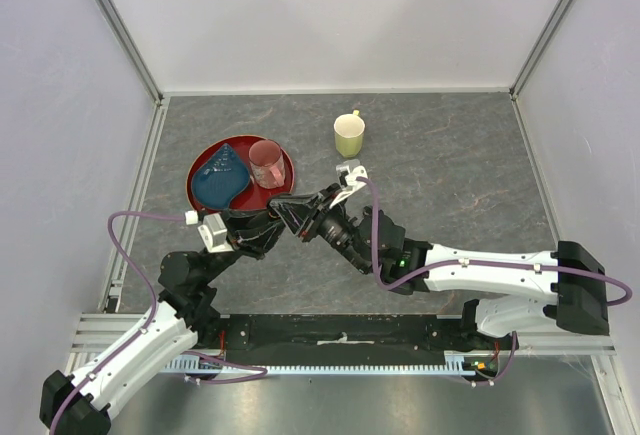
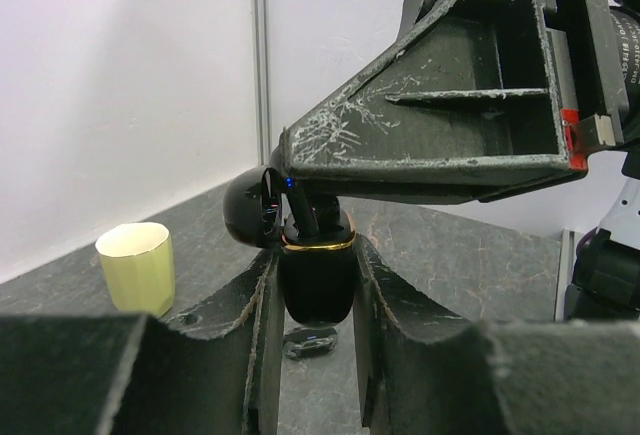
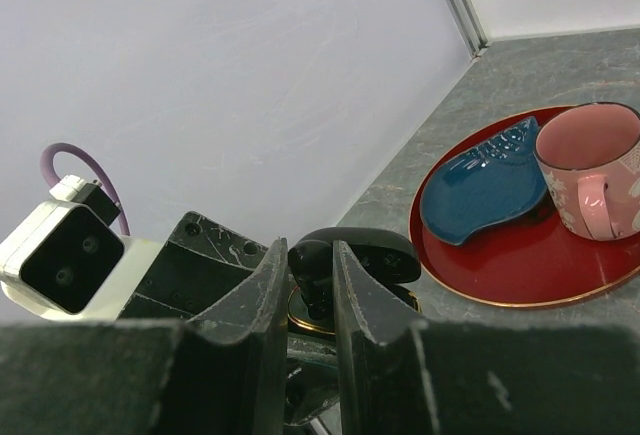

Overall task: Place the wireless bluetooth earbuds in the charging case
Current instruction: Place the earbud in the charging case.

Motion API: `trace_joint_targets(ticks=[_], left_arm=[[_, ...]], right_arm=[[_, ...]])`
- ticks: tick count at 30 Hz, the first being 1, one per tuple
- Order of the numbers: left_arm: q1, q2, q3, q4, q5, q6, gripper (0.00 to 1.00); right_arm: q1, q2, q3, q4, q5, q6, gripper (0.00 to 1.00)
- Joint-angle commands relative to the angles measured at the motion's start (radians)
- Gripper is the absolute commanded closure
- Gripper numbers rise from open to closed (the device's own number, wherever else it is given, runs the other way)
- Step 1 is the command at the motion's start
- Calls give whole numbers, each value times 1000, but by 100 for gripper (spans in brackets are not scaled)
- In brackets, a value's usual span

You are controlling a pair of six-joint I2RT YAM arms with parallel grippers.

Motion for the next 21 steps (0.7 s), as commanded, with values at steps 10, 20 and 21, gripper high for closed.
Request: trace_joint_targets(ticks=[10, 20, 21], left_arm=[[-3, -4, 28, 102, -20, -8, 98], [-3, -34, 16, 105, -59, 2, 98], [-3, -38, 16, 103, -59, 2, 98]], right_arm=[[13, 6, 20, -42, 27, 13, 100], [57, 3, 45, -138, 82, -44, 100], [59, 3, 48, -140, 87, -55, 100]])
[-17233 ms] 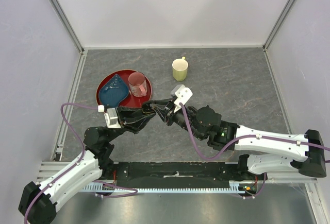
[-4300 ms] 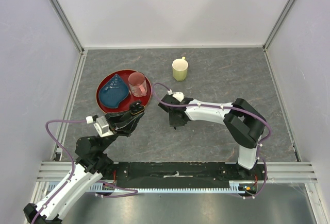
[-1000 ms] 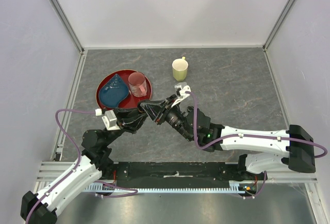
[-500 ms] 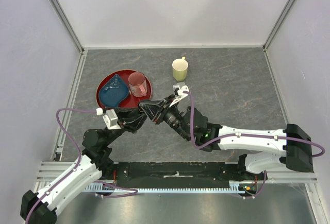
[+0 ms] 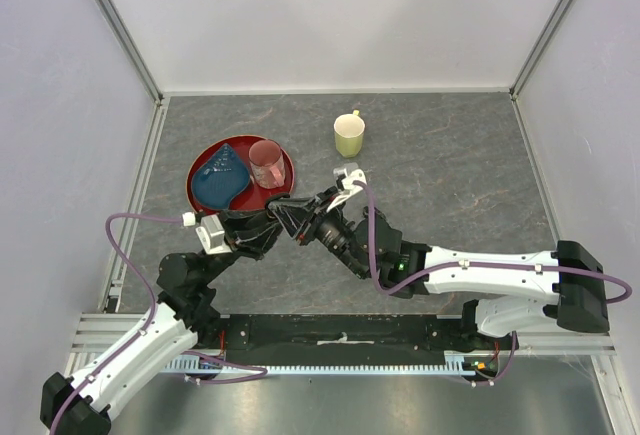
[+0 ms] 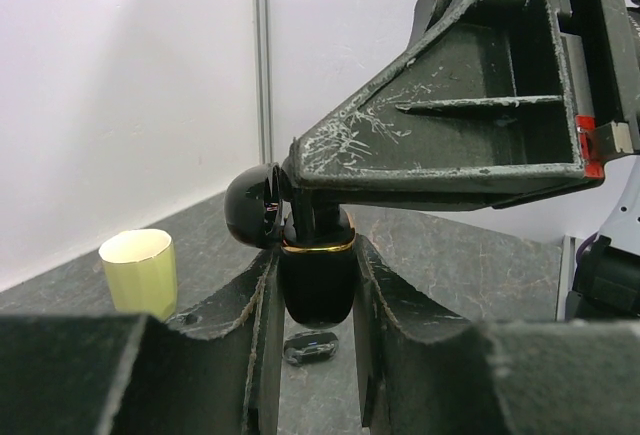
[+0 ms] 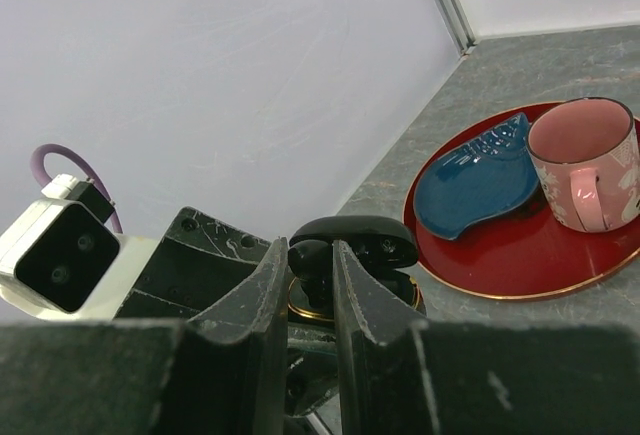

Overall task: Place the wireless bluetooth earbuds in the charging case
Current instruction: Place the earbud in the charging case.

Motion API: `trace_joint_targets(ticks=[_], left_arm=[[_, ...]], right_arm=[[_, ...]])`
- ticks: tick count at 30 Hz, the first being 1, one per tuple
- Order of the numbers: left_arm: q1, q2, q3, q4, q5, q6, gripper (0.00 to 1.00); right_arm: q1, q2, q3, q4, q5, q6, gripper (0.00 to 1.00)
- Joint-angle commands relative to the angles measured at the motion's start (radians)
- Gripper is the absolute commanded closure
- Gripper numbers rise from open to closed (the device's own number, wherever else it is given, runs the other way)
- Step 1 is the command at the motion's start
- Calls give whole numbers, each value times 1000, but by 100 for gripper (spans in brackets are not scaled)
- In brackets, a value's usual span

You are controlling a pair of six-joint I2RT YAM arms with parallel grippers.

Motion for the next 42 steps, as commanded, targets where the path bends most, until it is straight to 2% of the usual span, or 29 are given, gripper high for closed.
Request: trace_joint_targets(ticks=[1, 18, 32, 42], left_arm=[[-3, -19, 15, 104, -52, 2, 98], [-3, -39, 11, 87, -58, 4, 98], [-3, -40, 16, 82, -60, 8, 98], [-3, -39, 19, 78, -60, 8, 98]], right_arm=[[23, -10, 23, -110, 41, -55, 100], [37, -24, 57, -171, 100, -111, 99], [37, -21, 61, -171, 90, -120, 98], [38, -29, 67, -179, 77, -101, 87]])
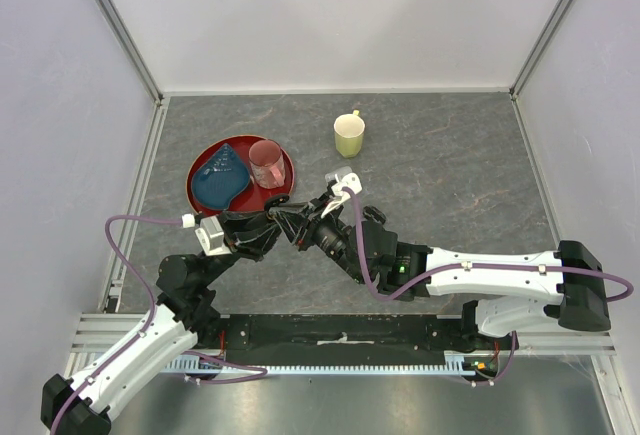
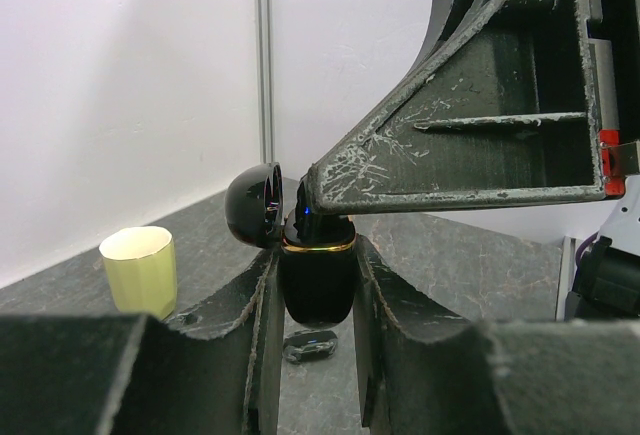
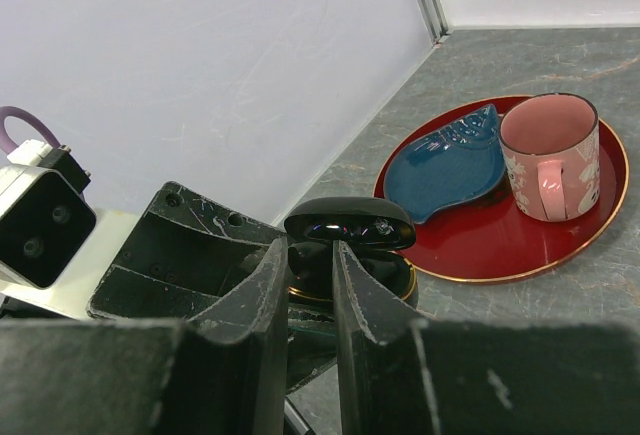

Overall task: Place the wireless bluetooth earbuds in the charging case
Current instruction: Place the earbud in the charging case.

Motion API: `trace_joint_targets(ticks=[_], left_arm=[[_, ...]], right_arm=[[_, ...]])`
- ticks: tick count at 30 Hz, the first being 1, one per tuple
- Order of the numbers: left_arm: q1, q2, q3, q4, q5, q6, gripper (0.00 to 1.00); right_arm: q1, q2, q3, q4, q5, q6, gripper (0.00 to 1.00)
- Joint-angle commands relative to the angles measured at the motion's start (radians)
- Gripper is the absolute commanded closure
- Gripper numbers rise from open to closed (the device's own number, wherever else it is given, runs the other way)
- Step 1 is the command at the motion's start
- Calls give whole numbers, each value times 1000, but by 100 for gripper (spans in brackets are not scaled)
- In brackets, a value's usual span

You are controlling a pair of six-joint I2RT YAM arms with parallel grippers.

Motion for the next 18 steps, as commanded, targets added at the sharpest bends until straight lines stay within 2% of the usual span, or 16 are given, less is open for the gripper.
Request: trace_joint_targets(ticks=[1, 3, 7, 18], left_arm=[[2, -15, 28, 92, -46, 7, 98], [2, -18, 29, 94, -44, 7, 98], [2, -16, 26, 92, -44, 7, 98], [2, -7, 25, 94, -27, 5, 98]], right_arm=[[4, -24, 27, -70, 17, -19, 87], [4, -26, 27, -68, 20, -17, 86], [4, -29, 26, -70, 17, -9, 76], [2, -50, 46, -68, 14, 1, 43]])
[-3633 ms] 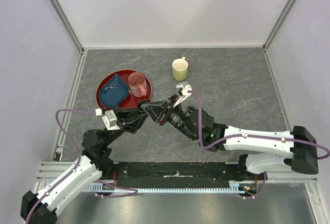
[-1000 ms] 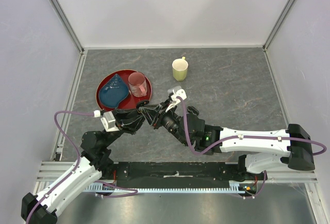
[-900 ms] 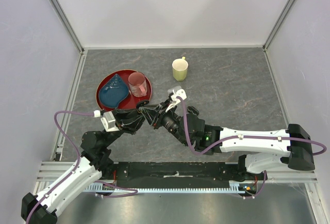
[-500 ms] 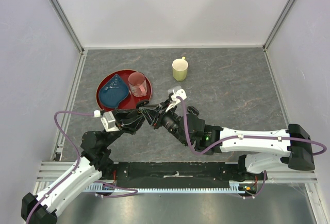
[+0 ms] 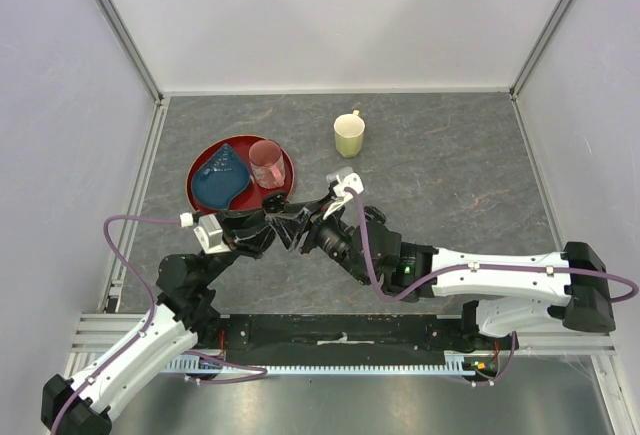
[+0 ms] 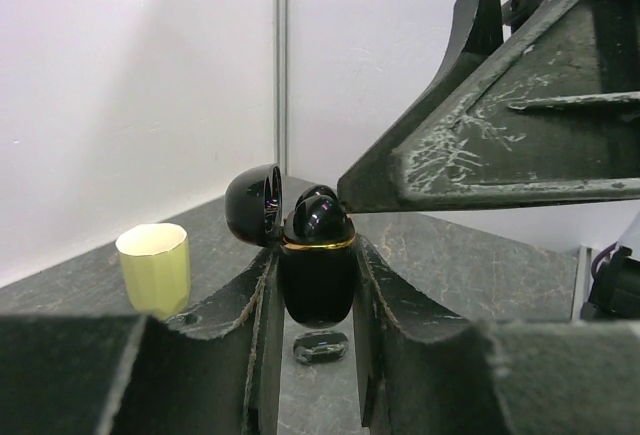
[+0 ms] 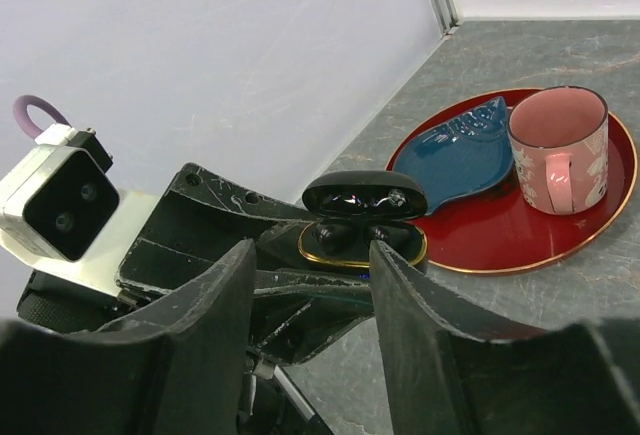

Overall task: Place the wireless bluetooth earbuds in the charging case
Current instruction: Place the earbud in the charging case.

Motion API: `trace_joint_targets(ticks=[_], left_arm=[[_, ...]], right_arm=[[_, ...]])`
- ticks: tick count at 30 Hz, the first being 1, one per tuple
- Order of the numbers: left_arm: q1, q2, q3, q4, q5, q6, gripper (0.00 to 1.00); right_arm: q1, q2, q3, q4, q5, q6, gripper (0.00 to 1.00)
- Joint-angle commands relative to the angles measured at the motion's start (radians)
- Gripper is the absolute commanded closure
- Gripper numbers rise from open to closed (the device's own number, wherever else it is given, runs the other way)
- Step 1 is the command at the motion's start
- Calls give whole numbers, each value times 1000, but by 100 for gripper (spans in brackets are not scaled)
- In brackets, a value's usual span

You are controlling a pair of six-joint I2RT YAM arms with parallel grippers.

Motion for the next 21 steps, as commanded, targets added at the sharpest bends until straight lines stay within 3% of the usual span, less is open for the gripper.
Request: trace_joint_targets(ticks=[1, 14, 18, 21], left_arm=[[1, -12, 22, 93, -5, 3, 98], [1, -23, 25, 59, 6, 7, 98], [1, -10, 32, 60, 41, -3, 98], [1, 11, 51, 62, 105, -4, 98]], right_arm=[[-3, -31, 43, -23, 32, -14, 41], [-6, -137, 92, 19, 110, -118, 22], [-55, -118, 195, -255, 184, -28, 10], [-133, -94, 265, -432, 48, 33, 9]])
